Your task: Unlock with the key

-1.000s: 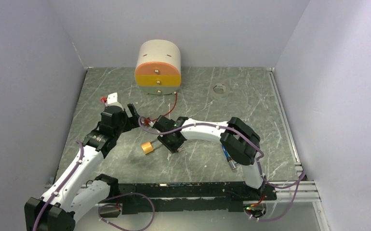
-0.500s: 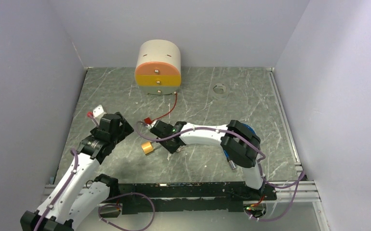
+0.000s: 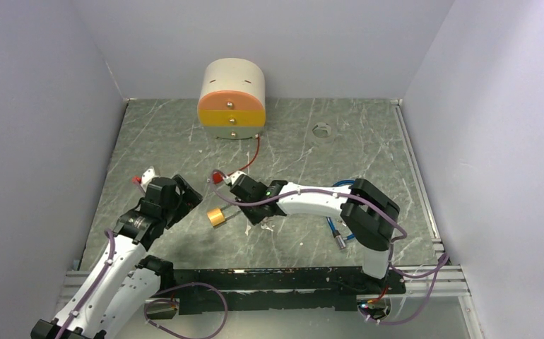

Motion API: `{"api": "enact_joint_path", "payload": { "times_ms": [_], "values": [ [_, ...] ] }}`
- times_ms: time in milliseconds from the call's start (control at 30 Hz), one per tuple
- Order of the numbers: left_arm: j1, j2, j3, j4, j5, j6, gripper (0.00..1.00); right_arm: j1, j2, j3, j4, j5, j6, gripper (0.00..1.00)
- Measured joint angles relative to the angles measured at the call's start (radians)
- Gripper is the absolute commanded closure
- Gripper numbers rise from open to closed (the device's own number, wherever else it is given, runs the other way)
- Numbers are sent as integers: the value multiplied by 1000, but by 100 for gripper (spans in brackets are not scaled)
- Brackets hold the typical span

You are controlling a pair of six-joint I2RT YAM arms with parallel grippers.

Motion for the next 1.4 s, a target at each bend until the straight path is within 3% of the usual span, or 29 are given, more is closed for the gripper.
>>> {"api": "enact_joint_path", "payload": {
  "times_ms": [100, 267, 567, 1033, 1400],
  "values": [
    [0, -6, -19, 42, 53, 0, 6, -15, -25, -13, 9, -22, 17, 99],
    [0, -5, -35, 80, 105, 0, 6, -48, -62, -14, 9, -31, 58, 65],
    [0, 12, -45, 114, 135, 0, 6, -72, -129, -30, -63, -11, 181, 44],
    [0, 68, -45, 145, 145, 19, 6, -72, -32, -32, -161, -83, 202, 55],
    [0, 74, -45, 146, 144, 27, 6, -72, 36, 24, -170, -85, 199, 71]
  ]
}}
